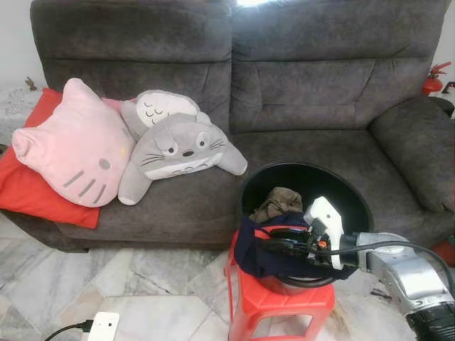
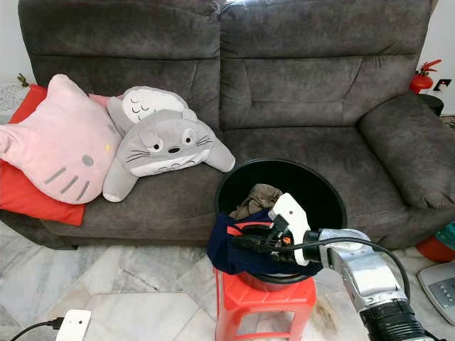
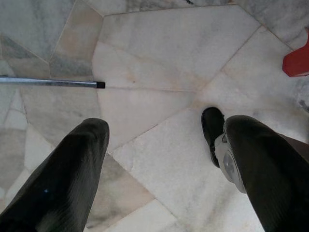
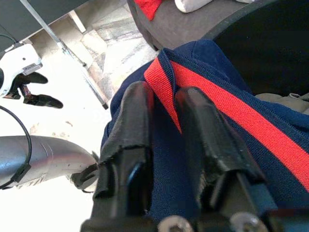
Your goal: Hang hanger
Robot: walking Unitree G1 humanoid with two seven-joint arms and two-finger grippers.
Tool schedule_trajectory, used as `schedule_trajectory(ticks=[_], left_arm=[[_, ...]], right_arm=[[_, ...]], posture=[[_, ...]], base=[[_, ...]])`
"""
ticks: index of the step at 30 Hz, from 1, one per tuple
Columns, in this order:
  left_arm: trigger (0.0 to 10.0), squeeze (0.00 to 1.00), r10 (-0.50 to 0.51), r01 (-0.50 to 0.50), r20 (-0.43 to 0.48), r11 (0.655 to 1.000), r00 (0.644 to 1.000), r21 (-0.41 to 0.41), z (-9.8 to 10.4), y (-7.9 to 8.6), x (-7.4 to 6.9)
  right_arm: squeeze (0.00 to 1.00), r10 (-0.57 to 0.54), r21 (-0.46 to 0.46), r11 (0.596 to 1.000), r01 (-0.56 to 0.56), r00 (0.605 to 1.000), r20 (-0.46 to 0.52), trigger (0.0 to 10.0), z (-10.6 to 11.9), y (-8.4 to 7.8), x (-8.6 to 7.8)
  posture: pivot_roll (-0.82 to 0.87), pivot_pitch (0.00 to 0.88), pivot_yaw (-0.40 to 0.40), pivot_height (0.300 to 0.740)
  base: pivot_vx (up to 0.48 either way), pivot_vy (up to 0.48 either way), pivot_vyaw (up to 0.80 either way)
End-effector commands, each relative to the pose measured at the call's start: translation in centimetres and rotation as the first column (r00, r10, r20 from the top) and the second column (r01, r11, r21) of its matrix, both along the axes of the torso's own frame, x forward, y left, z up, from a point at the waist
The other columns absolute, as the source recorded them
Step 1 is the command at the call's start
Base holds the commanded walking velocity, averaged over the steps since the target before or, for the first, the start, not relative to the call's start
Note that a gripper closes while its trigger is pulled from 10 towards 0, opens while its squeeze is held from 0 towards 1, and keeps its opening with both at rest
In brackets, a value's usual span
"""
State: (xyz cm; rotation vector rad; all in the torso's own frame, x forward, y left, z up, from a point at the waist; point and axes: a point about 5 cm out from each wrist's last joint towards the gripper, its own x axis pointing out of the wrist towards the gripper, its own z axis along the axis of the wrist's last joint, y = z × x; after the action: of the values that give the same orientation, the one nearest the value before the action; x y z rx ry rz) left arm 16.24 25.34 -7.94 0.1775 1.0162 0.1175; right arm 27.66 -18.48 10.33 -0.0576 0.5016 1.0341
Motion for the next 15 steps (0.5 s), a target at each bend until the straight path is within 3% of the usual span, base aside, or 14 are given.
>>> schedule_trajectory(ticks=[1, 9, 15], left_arm=[[10.0, 0.0, -0.003, 0.003, -0.018, 1.0, 1.0, 0.004, -0.1, 0.0, -0.3], [10.0, 0.0, -0.005, 0.006, -0.018, 1.0, 1.0, 0.007, -0.1, 0.1, -0.2], [10.0, 0.0, -0.006, 0.006, -0.017, 1.0, 1.0, 0.014, -0.1, 0.1, -0.2]], right_arm=[[0.0, -0.011, 0.017, 1.0, 0.01, 1.0, 0.012, 0.0, 0.4, 0.0, -0.1], [0.0, -0.088, 0.069, 0.994, 0.084, 0.994, 0.058, 0.0, 1.1, 0.3, 0.4], [0.0, -0.261, 0.133, 0.961, 0.243, 0.954, 0.144, 0.0, 3.0, 0.0, 2.6]], posture=[[-0.2, 0.046, 0.026, 0.74], [-0.2, 0.046, 0.03, 0.74], [-0.2, 0.044, 0.033, 0.74]], base=[[0.0, 0.0, 0.0], [0.0, 0.0, 0.0], [0.0, 0.0, 0.0]])
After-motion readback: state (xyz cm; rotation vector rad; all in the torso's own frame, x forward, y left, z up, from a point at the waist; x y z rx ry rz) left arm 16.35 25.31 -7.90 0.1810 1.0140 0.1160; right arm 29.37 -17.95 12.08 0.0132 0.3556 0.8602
